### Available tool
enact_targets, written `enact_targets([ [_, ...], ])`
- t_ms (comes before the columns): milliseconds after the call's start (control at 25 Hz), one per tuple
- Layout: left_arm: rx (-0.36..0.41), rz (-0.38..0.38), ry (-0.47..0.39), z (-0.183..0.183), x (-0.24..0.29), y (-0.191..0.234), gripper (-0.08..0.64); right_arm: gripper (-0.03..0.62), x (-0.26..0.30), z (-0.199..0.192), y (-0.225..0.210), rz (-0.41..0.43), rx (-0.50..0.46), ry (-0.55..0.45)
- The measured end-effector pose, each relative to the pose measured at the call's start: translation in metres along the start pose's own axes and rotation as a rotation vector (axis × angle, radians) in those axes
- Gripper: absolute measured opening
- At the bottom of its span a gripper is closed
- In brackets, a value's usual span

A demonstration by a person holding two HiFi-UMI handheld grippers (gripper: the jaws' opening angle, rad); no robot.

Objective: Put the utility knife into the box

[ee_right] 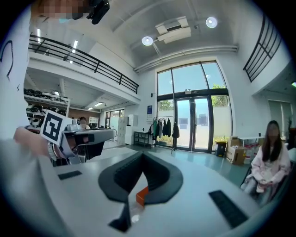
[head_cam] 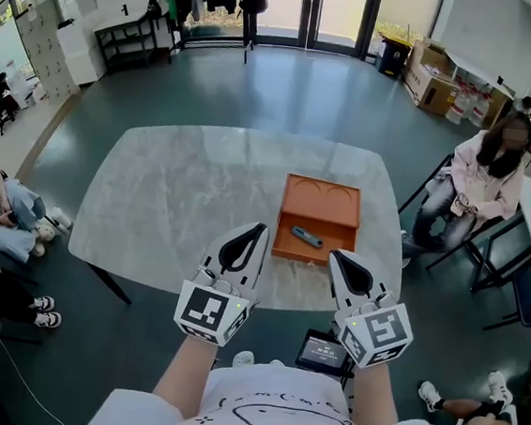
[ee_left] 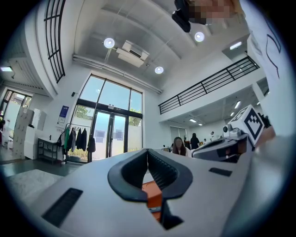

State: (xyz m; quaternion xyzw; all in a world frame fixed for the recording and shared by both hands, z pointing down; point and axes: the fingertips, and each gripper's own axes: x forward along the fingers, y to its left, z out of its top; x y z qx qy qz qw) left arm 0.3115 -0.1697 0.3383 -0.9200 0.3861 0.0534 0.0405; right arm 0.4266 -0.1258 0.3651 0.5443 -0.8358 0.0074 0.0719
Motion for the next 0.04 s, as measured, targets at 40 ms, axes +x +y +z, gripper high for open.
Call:
enact_targets([
  [40,0.002,-0.001,0.0,0.0011,0.0026,-0.0027,0.015,0.008,-0.0013,0.0004,-0.0029,0.002,-0.001,0.001],
])
